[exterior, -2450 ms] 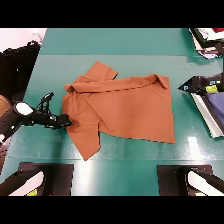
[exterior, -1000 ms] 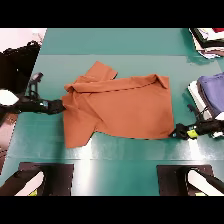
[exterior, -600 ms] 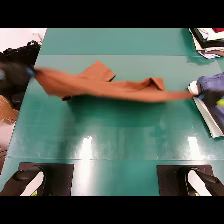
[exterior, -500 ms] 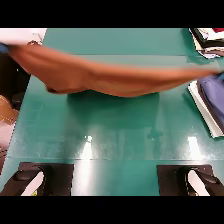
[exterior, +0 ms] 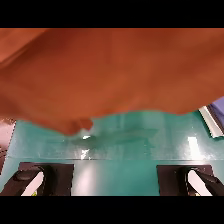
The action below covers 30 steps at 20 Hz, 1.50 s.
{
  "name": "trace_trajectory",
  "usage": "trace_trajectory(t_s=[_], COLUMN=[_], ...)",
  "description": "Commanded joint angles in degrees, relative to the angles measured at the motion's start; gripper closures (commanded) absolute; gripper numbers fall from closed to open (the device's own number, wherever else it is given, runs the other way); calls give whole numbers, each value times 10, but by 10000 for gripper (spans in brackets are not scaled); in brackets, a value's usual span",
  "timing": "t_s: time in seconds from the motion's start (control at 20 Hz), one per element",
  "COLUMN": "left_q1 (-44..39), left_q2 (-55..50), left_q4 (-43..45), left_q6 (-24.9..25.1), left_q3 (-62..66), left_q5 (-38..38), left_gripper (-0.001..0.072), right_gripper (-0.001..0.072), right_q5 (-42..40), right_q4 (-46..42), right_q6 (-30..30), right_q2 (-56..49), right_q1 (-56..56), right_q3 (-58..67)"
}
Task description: Fold the shirts.
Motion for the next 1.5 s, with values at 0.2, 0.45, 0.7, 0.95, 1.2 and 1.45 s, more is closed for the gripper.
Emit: trace_trajectory(t_s=[0.2, 0.45, 0.7, 0.95, 1.2, 1.45], left_q1=[0, 0, 0, 0, -2, -1], left_q2=[-92, -272, -457, -513, -513, -513], left_q4=[-29, -28, -41, -40, -15, -16], left_q6=[1, 36, 71, 74, 67, 54], left_q3=[-268, -384, -318, -216, -241, -378], left_q5=[-60, -22, 106, 112, -55, -37], left_gripper=[681, 681, 681, 681, 683, 681], right_gripper=[699, 699, 699, 699, 699, 698], right_q5=[86, 49, 20, 1, 39, -4], right_q4=[-17, -19, -14, -15, -44, -77], right_q6=[26, 25, 37, 37, 36, 37], right_q2=[-118, -281, -462, -527, -505, -454], right_q1=[33, 75, 75, 75, 83, 106], right_q3=[-152, -232, -139, -35, -88, -244])
